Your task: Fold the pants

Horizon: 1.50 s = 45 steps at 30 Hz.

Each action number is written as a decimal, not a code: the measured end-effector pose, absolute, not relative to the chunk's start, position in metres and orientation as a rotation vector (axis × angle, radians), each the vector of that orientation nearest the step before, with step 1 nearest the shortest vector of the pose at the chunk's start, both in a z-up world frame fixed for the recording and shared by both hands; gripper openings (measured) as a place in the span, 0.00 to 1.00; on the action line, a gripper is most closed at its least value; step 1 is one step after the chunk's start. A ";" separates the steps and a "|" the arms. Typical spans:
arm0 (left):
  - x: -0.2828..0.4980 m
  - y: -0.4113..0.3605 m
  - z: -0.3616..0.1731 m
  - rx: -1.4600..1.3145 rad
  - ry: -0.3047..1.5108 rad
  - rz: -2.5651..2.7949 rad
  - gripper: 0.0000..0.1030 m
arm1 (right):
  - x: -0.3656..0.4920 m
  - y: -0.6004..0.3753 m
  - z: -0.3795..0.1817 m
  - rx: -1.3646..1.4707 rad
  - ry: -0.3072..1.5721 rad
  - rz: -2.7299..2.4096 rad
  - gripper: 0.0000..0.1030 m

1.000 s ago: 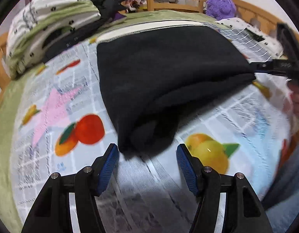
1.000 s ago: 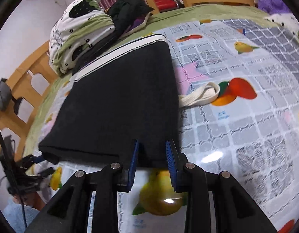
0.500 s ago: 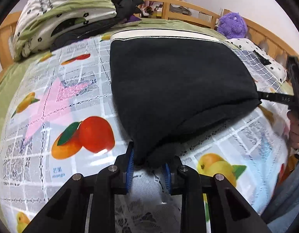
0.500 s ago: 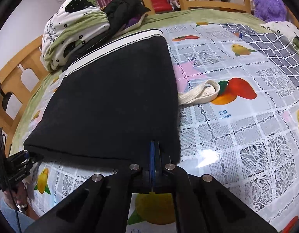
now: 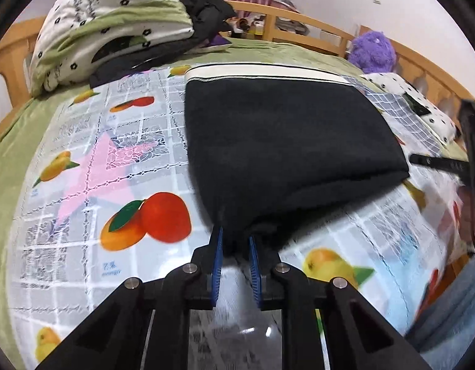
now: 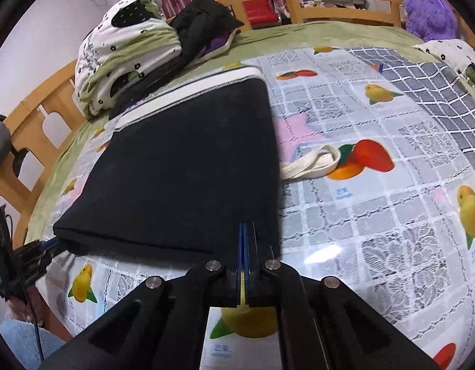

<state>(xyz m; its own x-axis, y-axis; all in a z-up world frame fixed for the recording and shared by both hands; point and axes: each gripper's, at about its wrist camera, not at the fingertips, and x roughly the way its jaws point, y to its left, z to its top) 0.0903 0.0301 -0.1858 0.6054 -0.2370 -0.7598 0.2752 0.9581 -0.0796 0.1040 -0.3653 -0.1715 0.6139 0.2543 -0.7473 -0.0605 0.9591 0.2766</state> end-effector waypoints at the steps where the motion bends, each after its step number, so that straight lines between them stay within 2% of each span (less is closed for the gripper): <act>1: 0.092 0.028 -0.190 0.067 0.881 -0.276 0.15 | 0.105 -0.361 -0.175 0.224 0.905 0.182 0.02; 8: 0.075 0.045 -0.176 0.022 0.908 -0.320 0.18 | 0.098 -0.361 -0.164 0.210 0.879 0.193 0.02; 11: 0.069 0.049 -0.159 0.035 0.860 -0.298 0.18 | 0.098 -0.364 -0.151 0.213 0.843 0.202 0.02; 15: 0.092 0.041 -0.137 -0.086 0.838 -0.350 0.18 | 0.111 -0.357 -0.143 0.212 0.825 0.212 0.03; 19: 0.119 0.016 -0.152 -0.077 0.885 -0.353 0.18 | 0.123 -0.339 -0.163 0.138 0.863 0.222 0.03; 23: 0.110 0.011 -0.183 -0.024 0.910 -0.368 0.18 | 0.122 -0.338 -0.199 0.108 0.969 0.274 0.03; 29: 0.105 0.019 -0.171 -0.111 0.974 -0.359 0.19 | 0.120 -0.348 -0.191 0.145 1.010 0.289 0.03; 31: 0.106 0.022 -0.160 -0.109 0.998 -0.334 0.26 | 0.116 -0.349 -0.176 0.136 0.994 0.264 0.05; 35: 0.107 0.028 -0.123 -0.165 0.988 -0.280 0.29 | 0.108 -0.350 -0.141 0.177 0.966 0.221 0.21; 36: 0.106 0.030 -0.113 -0.188 0.986 -0.277 0.35 | 0.105 -0.347 -0.128 0.166 0.961 0.199 0.24; 37: 0.103 0.031 -0.103 -0.209 0.981 -0.279 0.46 | 0.102 -0.344 -0.116 0.146 0.950 0.171 0.24; 40: 0.085 0.025 -0.065 -0.220 0.921 -0.283 0.55 | 0.084 -0.330 -0.078 0.103 0.905 0.132 0.24; 41: 0.077 0.021 -0.054 -0.202 0.904 -0.275 0.56 | 0.077 -0.327 -0.070 0.107 0.894 0.134 0.29; 42: 0.065 0.015 -0.044 -0.185 0.882 -0.276 0.60 | 0.066 -0.323 -0.058 0.114 0.874 0.131 0.46; 45: 0.044 0.005 -0.032 -0.156 0.865 -0.268 0.63 | 0.037 -0.309 -0.035 0.096 0.783 0.115 0.72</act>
